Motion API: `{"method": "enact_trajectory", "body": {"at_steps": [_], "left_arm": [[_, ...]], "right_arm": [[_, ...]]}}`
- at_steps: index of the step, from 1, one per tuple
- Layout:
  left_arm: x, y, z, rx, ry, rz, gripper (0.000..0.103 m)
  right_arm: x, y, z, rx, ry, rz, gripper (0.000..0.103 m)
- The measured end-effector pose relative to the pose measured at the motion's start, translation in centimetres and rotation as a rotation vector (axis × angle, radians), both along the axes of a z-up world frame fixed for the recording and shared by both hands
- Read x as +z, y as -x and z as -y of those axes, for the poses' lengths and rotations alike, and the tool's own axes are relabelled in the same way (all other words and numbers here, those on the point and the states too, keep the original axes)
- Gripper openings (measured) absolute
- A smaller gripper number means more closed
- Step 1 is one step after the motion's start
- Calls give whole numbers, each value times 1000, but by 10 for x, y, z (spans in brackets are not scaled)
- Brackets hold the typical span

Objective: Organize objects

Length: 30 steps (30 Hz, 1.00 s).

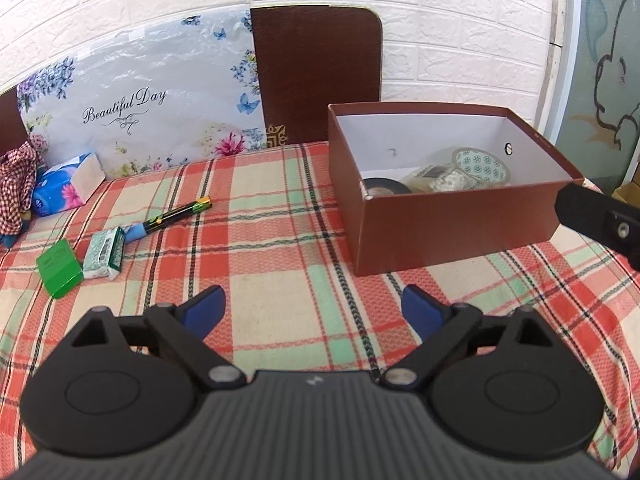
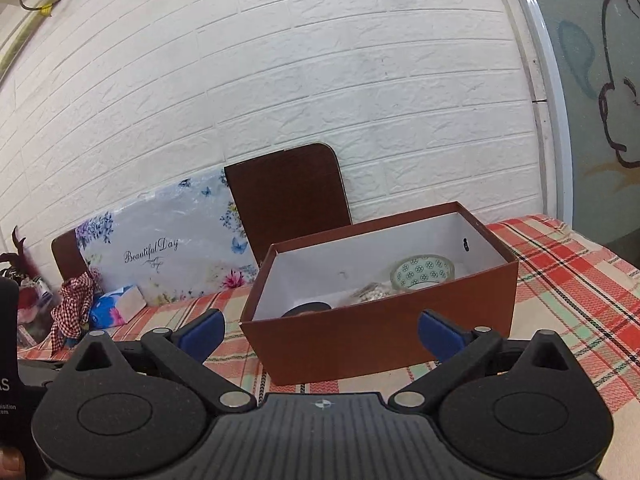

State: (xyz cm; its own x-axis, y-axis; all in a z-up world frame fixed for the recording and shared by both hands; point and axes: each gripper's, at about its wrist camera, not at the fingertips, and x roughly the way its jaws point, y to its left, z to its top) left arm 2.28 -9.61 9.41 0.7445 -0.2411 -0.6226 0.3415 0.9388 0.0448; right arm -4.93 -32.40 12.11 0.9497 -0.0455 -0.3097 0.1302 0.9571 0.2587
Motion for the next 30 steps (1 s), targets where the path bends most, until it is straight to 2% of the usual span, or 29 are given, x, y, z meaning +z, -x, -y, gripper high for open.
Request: {"method": "enact_trajectory", "body": {"at_steps": [13,20,30], "left_arm": [[0,6,-5,-17,18,6,97],[0,4,-7,-19,28,-13,97],[-3,4,-10,-13,38,-16,100]], "right_arm": [[-2,3,-9,-10,18,-29,102],[-7,0,-8,-36,-3,-76,102],[-10,-1,-13,-37,-8,-99,102]]}}
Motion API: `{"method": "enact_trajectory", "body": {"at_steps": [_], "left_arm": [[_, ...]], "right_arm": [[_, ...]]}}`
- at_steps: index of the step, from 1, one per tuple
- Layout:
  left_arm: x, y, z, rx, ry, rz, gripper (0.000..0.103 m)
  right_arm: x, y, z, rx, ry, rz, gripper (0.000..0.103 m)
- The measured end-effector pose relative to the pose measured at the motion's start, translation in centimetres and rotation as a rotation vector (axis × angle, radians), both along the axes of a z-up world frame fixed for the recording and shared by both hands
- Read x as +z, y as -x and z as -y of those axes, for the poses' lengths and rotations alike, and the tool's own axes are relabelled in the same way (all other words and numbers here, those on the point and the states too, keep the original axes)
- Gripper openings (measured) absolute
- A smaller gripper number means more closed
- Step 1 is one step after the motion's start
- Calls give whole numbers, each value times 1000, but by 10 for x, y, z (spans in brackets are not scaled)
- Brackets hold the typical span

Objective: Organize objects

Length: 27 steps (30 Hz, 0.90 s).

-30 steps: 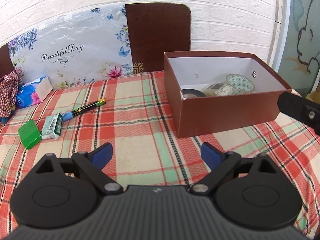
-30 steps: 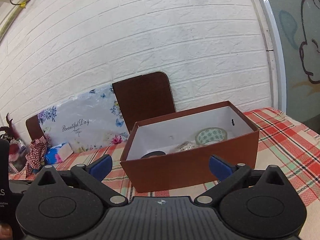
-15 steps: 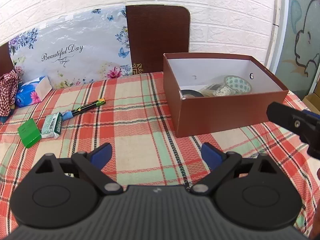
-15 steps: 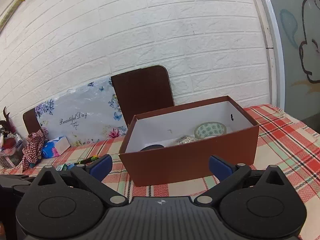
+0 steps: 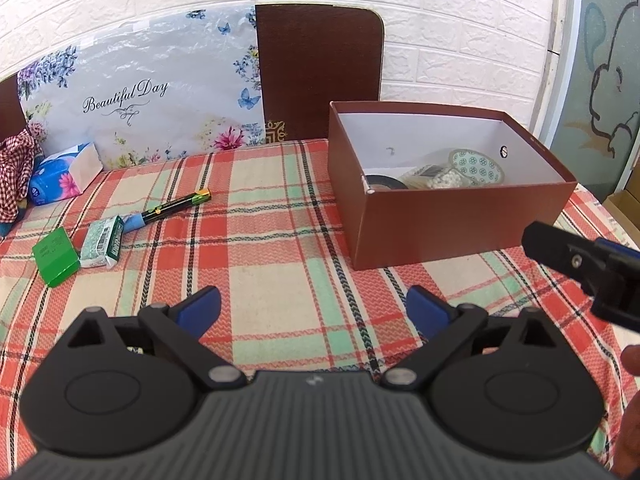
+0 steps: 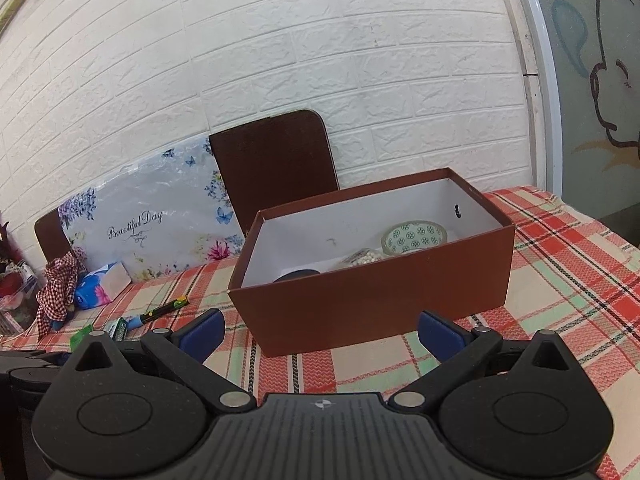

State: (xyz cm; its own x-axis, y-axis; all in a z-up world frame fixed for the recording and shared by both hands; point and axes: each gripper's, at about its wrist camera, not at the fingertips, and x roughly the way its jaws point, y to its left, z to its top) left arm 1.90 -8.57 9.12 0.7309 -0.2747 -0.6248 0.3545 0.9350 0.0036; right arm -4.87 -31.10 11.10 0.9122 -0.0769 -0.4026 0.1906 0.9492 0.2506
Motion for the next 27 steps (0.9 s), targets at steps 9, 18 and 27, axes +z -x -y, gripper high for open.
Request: {"method": "enact_trajectory", "body": {"at_steps": [9,18,27], "left_arm": [[-4,-2,-2,-3,-1,-9,100],[-8,-6,-5,-5,-4,-17,100],[-9,-6,-3,-11,-13,-16,100]], "right_arm": [[-4,-2,-3,0,-1,-18,102],[-6,-4,-6,1,-2,-25,102],[-7,-3,-8,5,-5,-31,102]]}}
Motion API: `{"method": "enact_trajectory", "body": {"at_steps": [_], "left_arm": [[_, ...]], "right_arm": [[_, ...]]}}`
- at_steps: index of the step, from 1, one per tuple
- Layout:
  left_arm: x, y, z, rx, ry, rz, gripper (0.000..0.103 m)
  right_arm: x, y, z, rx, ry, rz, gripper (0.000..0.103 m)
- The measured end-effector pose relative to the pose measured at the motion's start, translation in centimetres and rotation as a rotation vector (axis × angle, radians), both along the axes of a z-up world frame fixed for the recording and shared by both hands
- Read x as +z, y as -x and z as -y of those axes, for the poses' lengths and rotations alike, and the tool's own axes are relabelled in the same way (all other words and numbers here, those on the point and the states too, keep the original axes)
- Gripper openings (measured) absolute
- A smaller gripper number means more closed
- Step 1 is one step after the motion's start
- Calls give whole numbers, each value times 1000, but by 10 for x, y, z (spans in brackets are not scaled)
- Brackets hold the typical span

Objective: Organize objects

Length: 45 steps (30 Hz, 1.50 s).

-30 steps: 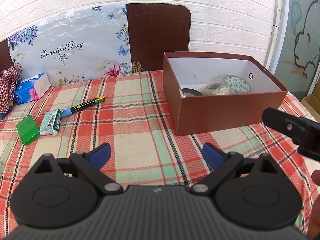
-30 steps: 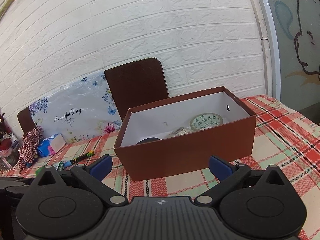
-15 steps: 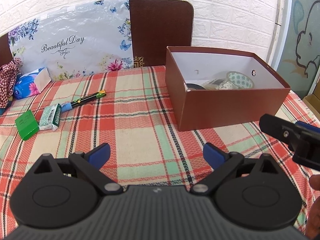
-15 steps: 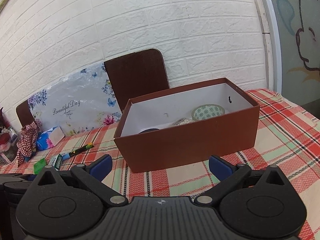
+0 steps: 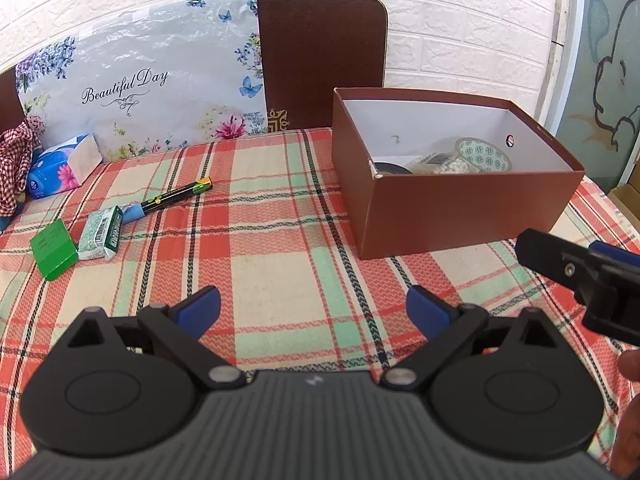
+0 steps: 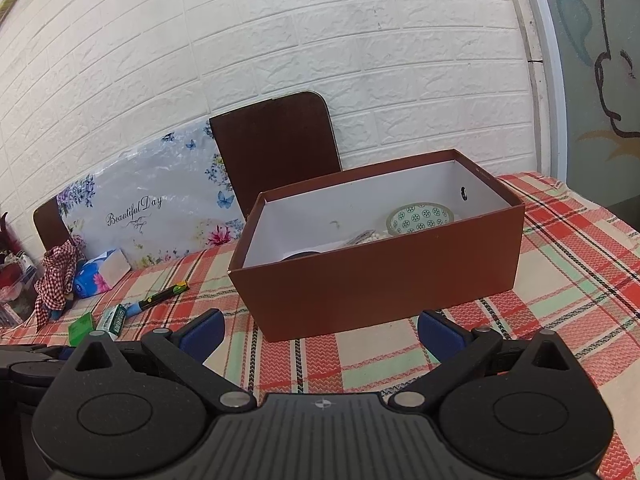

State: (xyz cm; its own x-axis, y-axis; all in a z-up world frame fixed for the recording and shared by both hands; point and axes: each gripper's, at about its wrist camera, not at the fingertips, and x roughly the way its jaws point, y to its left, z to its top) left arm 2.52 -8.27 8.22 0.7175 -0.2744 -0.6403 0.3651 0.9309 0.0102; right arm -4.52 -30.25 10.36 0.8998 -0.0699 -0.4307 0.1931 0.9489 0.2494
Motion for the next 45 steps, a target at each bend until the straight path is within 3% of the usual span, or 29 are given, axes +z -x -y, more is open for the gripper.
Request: {"method": "enact_trajectory", "body": {"at_steps": [34,45], "left_arm": [[-2,-1,-4,2,4,-12,100],[-5,-11,-23,60,25,-18,100]], "right_arm": [[-1,2,-5,-25,9,0,102],[-3,-1,-14,1,24,-20,102]]}}
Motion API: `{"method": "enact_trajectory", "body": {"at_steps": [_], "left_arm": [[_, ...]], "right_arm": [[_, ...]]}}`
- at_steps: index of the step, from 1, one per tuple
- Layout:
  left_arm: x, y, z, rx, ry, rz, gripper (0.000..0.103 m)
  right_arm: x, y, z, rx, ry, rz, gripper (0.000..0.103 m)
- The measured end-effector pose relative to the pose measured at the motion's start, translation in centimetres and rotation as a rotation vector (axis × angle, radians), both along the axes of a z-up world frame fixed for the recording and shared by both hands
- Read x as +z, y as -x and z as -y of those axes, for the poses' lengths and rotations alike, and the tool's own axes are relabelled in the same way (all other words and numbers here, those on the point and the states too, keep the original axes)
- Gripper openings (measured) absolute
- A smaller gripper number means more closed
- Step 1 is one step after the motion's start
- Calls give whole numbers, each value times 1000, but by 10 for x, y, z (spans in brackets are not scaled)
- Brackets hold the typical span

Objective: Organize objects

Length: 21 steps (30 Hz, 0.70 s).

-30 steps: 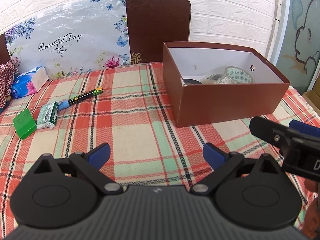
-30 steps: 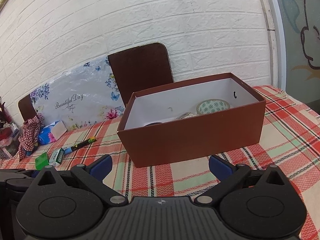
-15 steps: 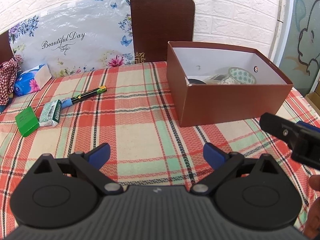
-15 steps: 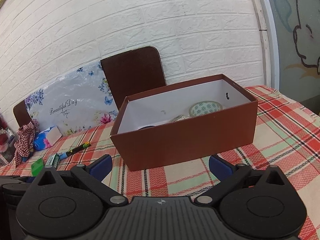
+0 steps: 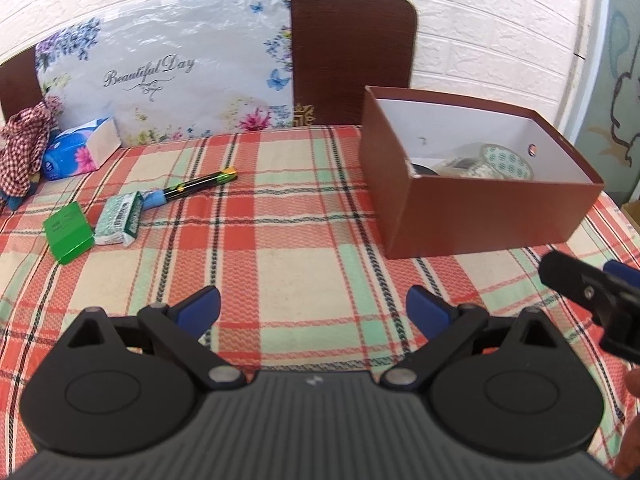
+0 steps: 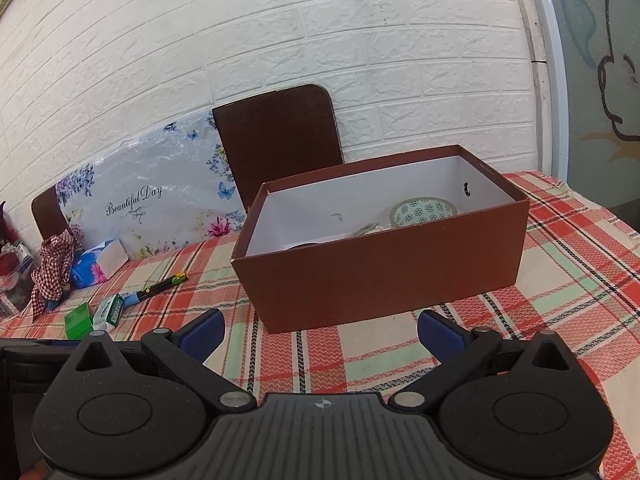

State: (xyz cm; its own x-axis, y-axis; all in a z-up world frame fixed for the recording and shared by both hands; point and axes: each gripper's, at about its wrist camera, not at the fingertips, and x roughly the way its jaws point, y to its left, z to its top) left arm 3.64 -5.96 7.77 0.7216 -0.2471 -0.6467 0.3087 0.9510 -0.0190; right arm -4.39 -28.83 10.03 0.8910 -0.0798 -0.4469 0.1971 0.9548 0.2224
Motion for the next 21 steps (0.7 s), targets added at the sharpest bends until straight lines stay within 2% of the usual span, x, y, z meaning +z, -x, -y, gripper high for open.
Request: {"method": "enact_trajectory", "body": {"at_steps": [9,13,17,21], "left_arm": [[-7,-8,-21,34,5,-5,100],[-13,-14,-37,45,33,-7,100],[-25,-27,-50,72,55,-50,100],[-34,-29,-58,69,41,-74,100]], "right_arm": [[-2,-6,-15,37,35,-20,102],[-5,-11,-27,61,71,-49,102],[-9,-9,-36,75,86,-65,102],[-17,-5,-48,104,95,-98,102]]}}
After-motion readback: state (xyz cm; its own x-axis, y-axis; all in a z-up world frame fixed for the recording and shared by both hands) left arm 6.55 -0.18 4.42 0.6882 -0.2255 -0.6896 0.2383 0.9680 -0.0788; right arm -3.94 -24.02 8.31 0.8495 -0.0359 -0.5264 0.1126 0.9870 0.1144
